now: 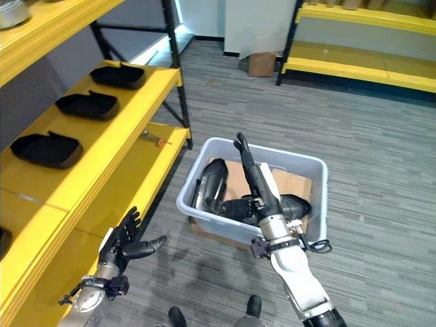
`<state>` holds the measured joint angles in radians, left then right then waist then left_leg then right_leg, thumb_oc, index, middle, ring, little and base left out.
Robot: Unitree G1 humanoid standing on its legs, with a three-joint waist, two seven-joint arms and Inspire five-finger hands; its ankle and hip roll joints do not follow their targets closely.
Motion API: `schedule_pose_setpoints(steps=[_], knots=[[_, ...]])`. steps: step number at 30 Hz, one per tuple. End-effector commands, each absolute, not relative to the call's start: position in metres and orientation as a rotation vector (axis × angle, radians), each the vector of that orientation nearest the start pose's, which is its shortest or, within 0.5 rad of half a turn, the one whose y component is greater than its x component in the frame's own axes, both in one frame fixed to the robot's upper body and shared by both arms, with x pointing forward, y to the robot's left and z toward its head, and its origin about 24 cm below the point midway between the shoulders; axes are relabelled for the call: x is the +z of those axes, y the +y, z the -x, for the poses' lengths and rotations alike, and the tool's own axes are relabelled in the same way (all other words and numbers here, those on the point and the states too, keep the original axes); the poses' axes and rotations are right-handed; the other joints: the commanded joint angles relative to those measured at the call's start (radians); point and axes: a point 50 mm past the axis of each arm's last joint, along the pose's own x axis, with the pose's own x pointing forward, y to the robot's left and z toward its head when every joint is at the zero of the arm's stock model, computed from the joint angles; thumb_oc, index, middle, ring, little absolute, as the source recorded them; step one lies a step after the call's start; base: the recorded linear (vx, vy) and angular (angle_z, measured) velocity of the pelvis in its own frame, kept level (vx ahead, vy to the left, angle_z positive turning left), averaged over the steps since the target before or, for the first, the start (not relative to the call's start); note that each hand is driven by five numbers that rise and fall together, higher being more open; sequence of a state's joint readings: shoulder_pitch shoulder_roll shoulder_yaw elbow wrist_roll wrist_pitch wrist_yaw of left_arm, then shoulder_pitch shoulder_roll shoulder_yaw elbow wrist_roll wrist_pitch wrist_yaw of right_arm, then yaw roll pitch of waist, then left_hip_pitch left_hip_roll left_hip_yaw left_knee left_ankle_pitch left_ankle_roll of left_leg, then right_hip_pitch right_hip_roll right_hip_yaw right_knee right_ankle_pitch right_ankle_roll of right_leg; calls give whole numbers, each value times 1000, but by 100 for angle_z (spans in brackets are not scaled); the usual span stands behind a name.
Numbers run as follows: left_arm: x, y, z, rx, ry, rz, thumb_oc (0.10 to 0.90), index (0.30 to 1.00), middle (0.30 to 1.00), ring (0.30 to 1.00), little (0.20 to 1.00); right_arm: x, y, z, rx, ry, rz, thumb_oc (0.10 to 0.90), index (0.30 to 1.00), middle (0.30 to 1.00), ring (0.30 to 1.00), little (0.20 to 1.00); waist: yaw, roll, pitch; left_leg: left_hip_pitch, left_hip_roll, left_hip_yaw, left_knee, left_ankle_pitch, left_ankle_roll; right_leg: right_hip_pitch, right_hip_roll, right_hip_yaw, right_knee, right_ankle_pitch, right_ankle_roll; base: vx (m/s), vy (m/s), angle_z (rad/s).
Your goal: Move parts from the plastic box to the shelf.
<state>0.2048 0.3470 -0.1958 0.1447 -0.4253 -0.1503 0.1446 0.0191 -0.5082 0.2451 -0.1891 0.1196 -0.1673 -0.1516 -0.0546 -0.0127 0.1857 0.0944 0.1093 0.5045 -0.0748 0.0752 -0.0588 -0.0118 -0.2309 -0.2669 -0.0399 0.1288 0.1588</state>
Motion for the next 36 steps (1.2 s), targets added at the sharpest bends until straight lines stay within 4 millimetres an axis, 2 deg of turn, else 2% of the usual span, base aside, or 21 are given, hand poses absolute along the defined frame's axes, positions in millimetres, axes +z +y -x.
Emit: schedule_pose_setpoints(steps=[1, 2, 3, 5, 8, 9, 11, 12, 14, 15, 16, 17, 18, 19, 20, 21, 24, 25, 27, 32, 36], knots=[[24, 201, -226, 38, 11, 43, 900, 1000, 1000, 1000, 1000, 144, -168, -237, 155, -568, 261, 900, 1000, 1000, 1000, 1000, 5, -45, -67, -1, -4, -101, 82, -106, 14, -111, -65, -20, 64, 87, 46, 131, -405, -16], [24, 198, -228, 23, 12, 46, 900, 1000, 1000, 1000, 1000, 142, -174, -234, 136, -556, 255, 900, 1000, 1000, 1000, 1000, -8, -41, -61, -1, 35, -102, 96, -95, -8, -104, -39, -28, 79, 55, 30, 98, -305, -11], [24, 198, -228, 22, 12, 47, 900, 1000, 1000, 1000, 1000, 142, -174, -234, 135, -555, 255, 900, 1000, 1000, 1000, 1000, -8, -39, -61, -2, 36, -103, 97, -95, -9, -104, -37, -29, 79, 55, 29, 88, -293, 5], [24, 194, -231, 6, 12, 55, 900, 1000, 1000, 1000, 1000, 143, -180, -232, 111, -559, 254, 900, 1000, 1000, 1000, 1000, -22, -38, -55, -22, 85, -105, 132, -81, -35, -98, -8, -42, 86, 28, 9, 68, -273, 13], [21, 191, -230, 3, 25, 76, 900, 1000, 1000, 1000, 1000, 145, -187, -228, 84, -567, 246, 900, 1000, 1000, 1000, 1000, -30, -34, -37, -76, 165, -106, 274, -36, -71, -72, 36, -69, 89, -20, -30, 90, -337, 30], [21, 191, -230, 4, 24, 84, 900, 1000, 1000, 1000, 1000, 146, -188, -227, 81, -571, 247, 900, 1000, 1000, 1000, 1000, -27, -32, -25, -100, 184, -122, 344, -13, -81, -61, 51, -72, 86, -34, -47, 61, -302, 25], [20, 191, -228, 13, 27, 91, 900, 1000, 1000, 1000, 1000, 150, -190, -227, 84, -583, 241, 900, 1000, 1000, 1000, 1000, -12, -33, 21, -168, 175, -216, 492, 16, -89, -51, 69, -67, 85, -50, -72, 6, -223, 16], [20, 190, -227, 13, 29, 100, 900, 1000, 1000, 1000, 1000, 153, -190, -226, 84, -603, 257, 900, 1000, 1000, 1000, 1000, -3, -44, 45, -227, 141, -271, 486, 40, -78, -59, 70, -59, 84, -58, -76, 32, -109, 0], [19, 190, -226, 11, 33, 99, 900, 1000, 1000, 1000, 1000, 155, -190, -227, 78, -611, 255, 900, 1000, 1000, 1000, 1000, 2, -45, 55, -256, 149, -283, 427, 45, -69, -66, 71, -51, 82, -58, -70, 57, 28, -6], [20, 191, -224, 13, 29, 98, 900, 1000, 1000, 1000, 1000, 155, -192, -230, 55, -612, 247, 900, 1000, 1000, 1000, 1000, 6, -39, 69, -259, 196, -270, 259, 83, -75, -80, 70, -27, 83, -63, -50, 64, 203, -1], [21, 191, -224, 13, 26, 94, 900, 1000, 1000, 1000, 1000, 155, -193, -232, 41, -615, 245, 900, 1000, 1000, 1000, 1000, 5, -35, 76, -279, 228, -266, 196, 119, -83, -87, 64, -20, 83, -63, -41, 82, 195, -11], [21, 191, -224, 13, 26, 94, 900, 1000, 1000, 1000, 1000, 155, -193, -232, 41, -615, 246, 900, 1000, 1000, 1000, 1000, 8, -36, 76, -268, 228, -260, 180, 125, -86, -88, 64, -17, 88, -68, -41, 105, 219, -25], [20, 192, -224, 23, 28, 90, 900, 1000, 1000, 1000, 1000, 155, -196, -233, 11, -615, 249, 900, 1000, 1000, 1000, 1000, 11, -25, 88, -276, 268, -252, 108, 185, -103, -106, 46, -3, 104, -70, -25, 88, 132, -37], [20, 192, -224, 23, 28, 90, 900, 1000, 1000, 1000, 1000, 155, -196, -233, 11, -615, 250, 900, 1000, 1000, 1000, 1000, 13, -25, 87, -274, 268, -249, 105, 186, -103, -108, 47, -1, 106, -71, -25, 133, 189, -36], [19, 194, -223, 28, 32, 89, 900, 1000, 1000, 1000, 1000, 151, -194, -234, 17, -597, 244, 900, 1000, 1000, 1000, 1000, 7, -18, 90, -236, 267, -215, 96, 152, -101, -115, 44, 4, 127, -84, -17, 66, 124, -37], [20, 194, -223, 29, 26, 83, 900, 1000, 1000, 1000, 1000, 150, -193, -234, 18, -595, 240, 900, 1000, 1000, 1000, 1000, 12, -12, 95, -228, 259, -212, 87, 159, -109, -132, 46, 20, 125, -69, -14, 97, 274, -45], [28, 196, -227, 36, -13, 74, 900, 1000, 1000, 1000, 1000, 152, -190, -239, -9, -599, 221, 900, 1000, 1000, 1000, 1000, 9, -6, 140, -249, 199, -163, 128, 103, -96, -175, -2, 59, 121, -23, 15, 10, 246, -90], [29, 196, -227, 36, -13, 73, 900, 1000, 1000, 1000, 1000, 152, -190, -239, -9, -599, 221, 900, 1000, 1000, 1000, 1000, 10, -7, 139, -250, 197, -161, 129, 102, -96, -176, -4, 61, 122, -23, 16, -20, 257, -75], [40, 199, -233, 47, -64, 35, 900, 1000, 1000, 1000, 1000, 151, -188, -246, -52, -590, 215, 900, 1000, 1000, 1000, 1000, 12, -9, 175, -307, 149, -137, 137, 88, -82, -223, -47, 79, 92, 29, 29, -20, 212, -9], [43, 202, -237, 78, -77, 13, 900, 1000, 1000, 1000, 1000, 150, -190, -249, -115, -586, 207, 900, 1000, 1000, 1000, 1000, 8, -11, 196, -349, 122, -142, 157, 65, -75, -241, -74, 74, 67, 53, 41, 16, 105, 15], [46, 204, -239, 105, -86, -3, 900, 1000, 1000, 1000, 1000, 146, -198, -251, -179, -559, 61, 900, 1000, 1000, 1000, 1000, 5, -22, 213, -388, 116, -129, 166, 60, -73, -277, -82, 80, 57, 78, 50, 7, 35, 2]])
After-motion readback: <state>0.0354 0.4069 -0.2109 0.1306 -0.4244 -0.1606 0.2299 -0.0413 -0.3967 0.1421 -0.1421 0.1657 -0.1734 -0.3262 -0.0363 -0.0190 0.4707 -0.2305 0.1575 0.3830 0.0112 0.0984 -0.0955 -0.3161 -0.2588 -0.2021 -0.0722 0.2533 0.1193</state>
